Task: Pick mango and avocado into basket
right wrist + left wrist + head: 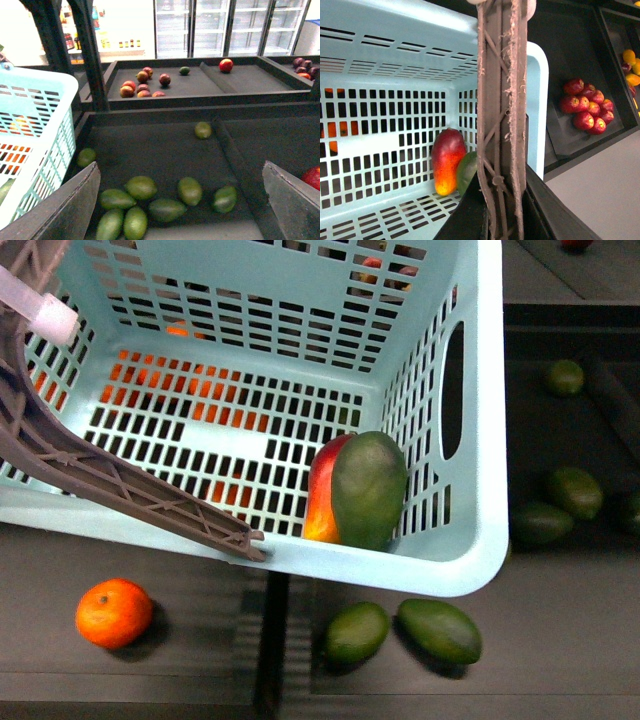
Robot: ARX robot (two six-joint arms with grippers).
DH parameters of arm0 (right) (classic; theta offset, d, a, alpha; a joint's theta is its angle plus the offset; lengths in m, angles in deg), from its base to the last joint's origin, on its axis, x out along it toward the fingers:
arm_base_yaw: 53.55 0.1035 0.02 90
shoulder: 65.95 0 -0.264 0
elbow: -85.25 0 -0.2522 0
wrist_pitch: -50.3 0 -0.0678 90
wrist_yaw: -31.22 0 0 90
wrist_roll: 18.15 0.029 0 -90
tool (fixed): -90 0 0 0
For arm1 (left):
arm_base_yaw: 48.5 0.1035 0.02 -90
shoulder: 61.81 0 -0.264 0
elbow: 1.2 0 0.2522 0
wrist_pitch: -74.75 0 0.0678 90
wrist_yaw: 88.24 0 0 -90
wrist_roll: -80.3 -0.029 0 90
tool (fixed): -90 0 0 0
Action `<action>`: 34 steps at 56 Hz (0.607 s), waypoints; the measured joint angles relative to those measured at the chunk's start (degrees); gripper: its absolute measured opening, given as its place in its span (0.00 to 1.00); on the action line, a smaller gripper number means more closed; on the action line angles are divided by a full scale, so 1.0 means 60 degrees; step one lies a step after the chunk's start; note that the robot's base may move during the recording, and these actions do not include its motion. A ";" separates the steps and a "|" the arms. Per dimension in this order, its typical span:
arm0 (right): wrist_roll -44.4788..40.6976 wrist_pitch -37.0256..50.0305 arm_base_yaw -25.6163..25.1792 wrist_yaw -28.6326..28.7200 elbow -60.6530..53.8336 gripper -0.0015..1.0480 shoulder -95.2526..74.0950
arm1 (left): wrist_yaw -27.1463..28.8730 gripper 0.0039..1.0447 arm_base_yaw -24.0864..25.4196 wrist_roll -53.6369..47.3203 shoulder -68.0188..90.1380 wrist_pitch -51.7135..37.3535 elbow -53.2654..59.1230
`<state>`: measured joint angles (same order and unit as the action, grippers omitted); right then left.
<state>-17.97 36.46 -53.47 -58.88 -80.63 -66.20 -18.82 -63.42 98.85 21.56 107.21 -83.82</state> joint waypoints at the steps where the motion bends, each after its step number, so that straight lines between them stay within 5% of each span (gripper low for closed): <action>1: 0.0000 -0.0004 0.0004 0.0015 -0.0007 0.93 0.0000 | -0.0004 0.10 0.0000 -0.0007 -0.0004 0.0000 0.0000; 34: 0.0000 0.0000 -0.0004 0.0022 -0.0004 0.93 0.0000 | 0.0142 0.10 0.0109 -0.0073 0.0015 0.0000 0.0000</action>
<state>-17.97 36.46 -53.50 -58.75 -80.65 -66.20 -17.96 -62.76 98.41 21.65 107.21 -83.82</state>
